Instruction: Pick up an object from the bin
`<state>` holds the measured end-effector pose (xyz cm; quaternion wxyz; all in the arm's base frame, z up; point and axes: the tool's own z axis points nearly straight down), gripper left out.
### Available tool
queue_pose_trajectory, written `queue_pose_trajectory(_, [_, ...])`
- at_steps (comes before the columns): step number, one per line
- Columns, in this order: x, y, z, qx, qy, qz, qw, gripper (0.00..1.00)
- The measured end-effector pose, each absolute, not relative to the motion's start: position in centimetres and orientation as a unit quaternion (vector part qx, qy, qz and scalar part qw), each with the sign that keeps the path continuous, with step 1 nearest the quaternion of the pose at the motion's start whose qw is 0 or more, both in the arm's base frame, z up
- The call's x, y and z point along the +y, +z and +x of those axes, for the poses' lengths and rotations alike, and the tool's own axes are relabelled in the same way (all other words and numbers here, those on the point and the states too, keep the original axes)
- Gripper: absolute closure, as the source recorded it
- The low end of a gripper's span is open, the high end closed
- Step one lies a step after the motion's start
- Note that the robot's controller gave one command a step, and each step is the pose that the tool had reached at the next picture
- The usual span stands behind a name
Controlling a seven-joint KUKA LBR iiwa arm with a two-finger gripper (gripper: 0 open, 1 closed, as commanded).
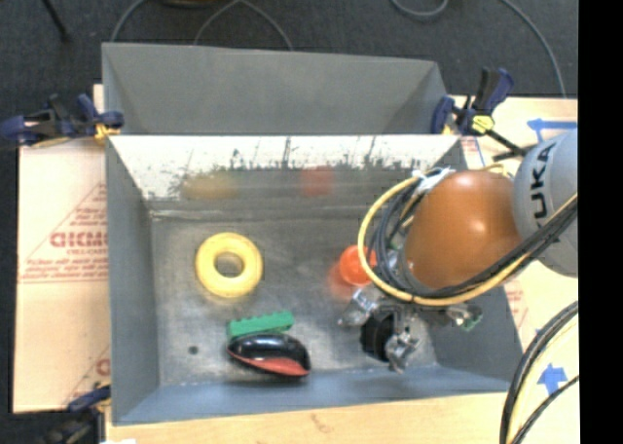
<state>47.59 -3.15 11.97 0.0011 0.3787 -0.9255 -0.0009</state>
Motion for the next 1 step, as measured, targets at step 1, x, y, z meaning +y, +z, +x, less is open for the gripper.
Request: queue_pose_trajectory(1, [-7.56, 11.33, 51.92, -0.910, 0.002, 0.415, -0.006, 1.00])
